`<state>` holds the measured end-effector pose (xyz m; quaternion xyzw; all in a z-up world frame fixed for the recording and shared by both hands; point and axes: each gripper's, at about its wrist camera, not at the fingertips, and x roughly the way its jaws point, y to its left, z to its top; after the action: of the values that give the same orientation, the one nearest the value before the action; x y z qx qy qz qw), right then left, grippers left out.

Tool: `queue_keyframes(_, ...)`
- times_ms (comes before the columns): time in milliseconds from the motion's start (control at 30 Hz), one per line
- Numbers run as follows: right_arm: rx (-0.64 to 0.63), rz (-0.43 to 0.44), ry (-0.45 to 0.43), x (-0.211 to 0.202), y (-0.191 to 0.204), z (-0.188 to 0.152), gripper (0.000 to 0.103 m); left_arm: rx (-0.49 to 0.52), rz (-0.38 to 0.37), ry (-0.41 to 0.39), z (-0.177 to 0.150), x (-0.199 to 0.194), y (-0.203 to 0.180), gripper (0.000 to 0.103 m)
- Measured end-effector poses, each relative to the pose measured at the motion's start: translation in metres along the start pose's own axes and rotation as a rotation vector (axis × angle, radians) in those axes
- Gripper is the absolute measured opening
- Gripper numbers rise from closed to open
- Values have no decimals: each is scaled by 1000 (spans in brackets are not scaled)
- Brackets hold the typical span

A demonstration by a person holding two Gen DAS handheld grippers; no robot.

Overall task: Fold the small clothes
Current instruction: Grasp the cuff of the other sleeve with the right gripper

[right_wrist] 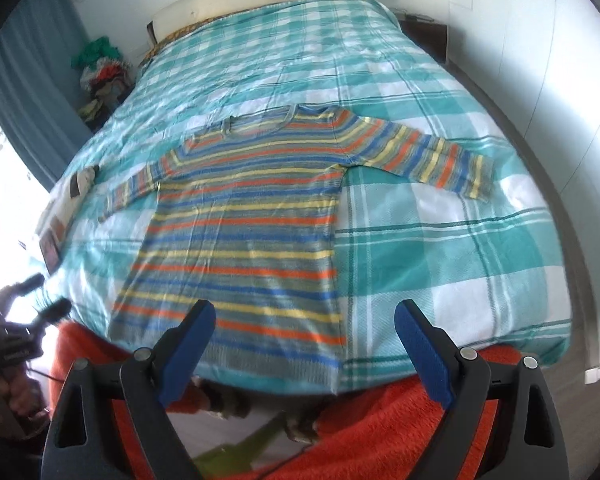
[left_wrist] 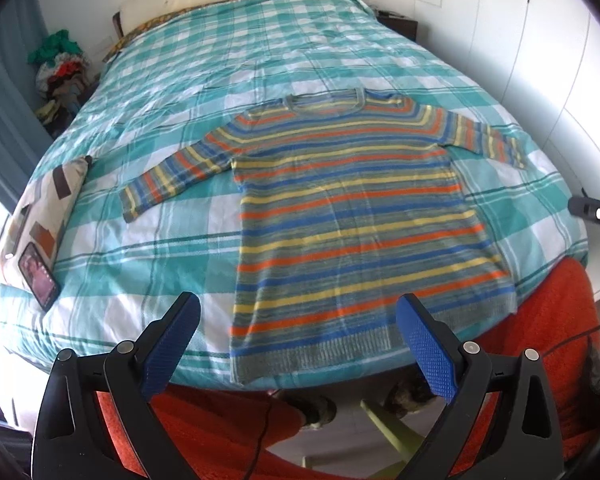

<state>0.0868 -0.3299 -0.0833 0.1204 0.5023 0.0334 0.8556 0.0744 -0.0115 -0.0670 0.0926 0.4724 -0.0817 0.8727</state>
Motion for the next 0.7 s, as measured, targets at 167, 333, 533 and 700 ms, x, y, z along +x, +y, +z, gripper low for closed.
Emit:
queue_keyframes(167, 72, -32, -149, 12, -67, 43, 90, -8, 0, 15, 4, 7, 1, 99)
queue_keyframes(333, 209, -144, -219, 53, -184, 94, 81, -6, 14, 44, -1, 15, 2, 99)
queue_keyframes(533, 579, -21, -104, 131, -295, 113, 63, -26, 43, 79, -12, 20, 6, 99)
queue_keyframes(700, 662, -37, -49, 169, -318, 112, 52, -42, 82, 119, -18, 28, 14, 99)
